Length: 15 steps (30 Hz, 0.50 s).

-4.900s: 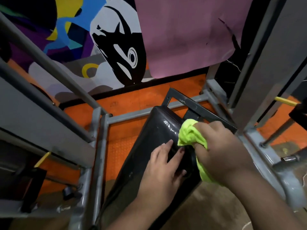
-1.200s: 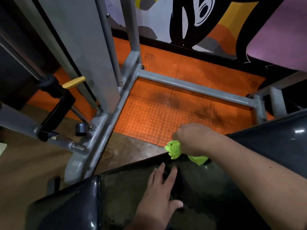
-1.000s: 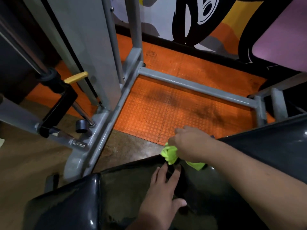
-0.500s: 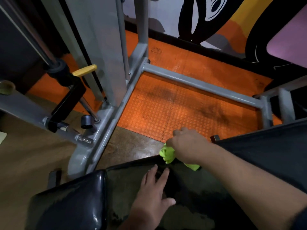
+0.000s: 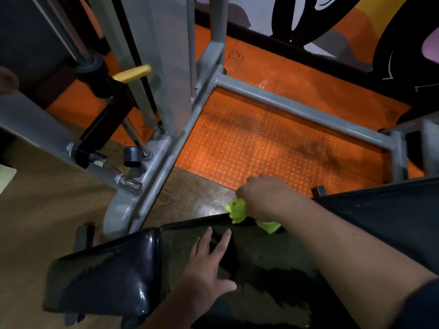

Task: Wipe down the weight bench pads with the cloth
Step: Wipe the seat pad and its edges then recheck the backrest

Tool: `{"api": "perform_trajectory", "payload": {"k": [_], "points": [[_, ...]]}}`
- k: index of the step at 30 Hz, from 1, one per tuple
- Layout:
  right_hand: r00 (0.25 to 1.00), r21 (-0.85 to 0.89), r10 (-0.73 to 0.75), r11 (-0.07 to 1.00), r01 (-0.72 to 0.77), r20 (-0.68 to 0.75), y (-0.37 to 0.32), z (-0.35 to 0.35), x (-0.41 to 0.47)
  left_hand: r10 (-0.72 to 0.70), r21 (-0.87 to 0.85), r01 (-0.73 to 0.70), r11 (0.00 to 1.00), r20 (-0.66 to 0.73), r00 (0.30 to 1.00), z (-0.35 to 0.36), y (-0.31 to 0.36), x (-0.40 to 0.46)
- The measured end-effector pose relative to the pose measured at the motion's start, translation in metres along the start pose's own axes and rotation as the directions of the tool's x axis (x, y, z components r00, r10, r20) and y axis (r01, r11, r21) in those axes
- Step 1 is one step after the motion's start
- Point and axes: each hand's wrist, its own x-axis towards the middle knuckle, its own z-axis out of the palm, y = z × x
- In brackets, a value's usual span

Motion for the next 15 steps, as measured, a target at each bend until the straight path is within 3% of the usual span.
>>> {"api": "perform_trajectory", "payload": {"k": [3, 7, 12, 15], "points": [[0.997, -0.045, -0.078, 0.996, 0.078, -0.013, -0.017, 0.012, 0.003, 0.031, 0.021, -0.031, 0.999, 0.004, 1.000, 0.004, -0.004, 0.002], [1.000, 0.008, 0.007, 1.000, -0.007, 0.027, -0.009, 0.010, 0.018, 0.033, 0.012, -0.033, 0.999, 0.010, 0.999, 0.008, -0.005, 0.004], [0.993, -0.015, -0.109, 0.994, 0.110, 0.038, -0.044, 0.021, 0.030, 0.073, 0.006, -0.073, 0.997, 0.046, 0.996, 0.009, -0.016, 0.007], [0.998, 0.003, -0.035, 0.999, 0.035, 0.058, -0.042, 0.019, 0.041, 0.091, 0.039, -0.094, 0.995, 0.078, 0.993, 0.010, -0.021, 0.009]]}}
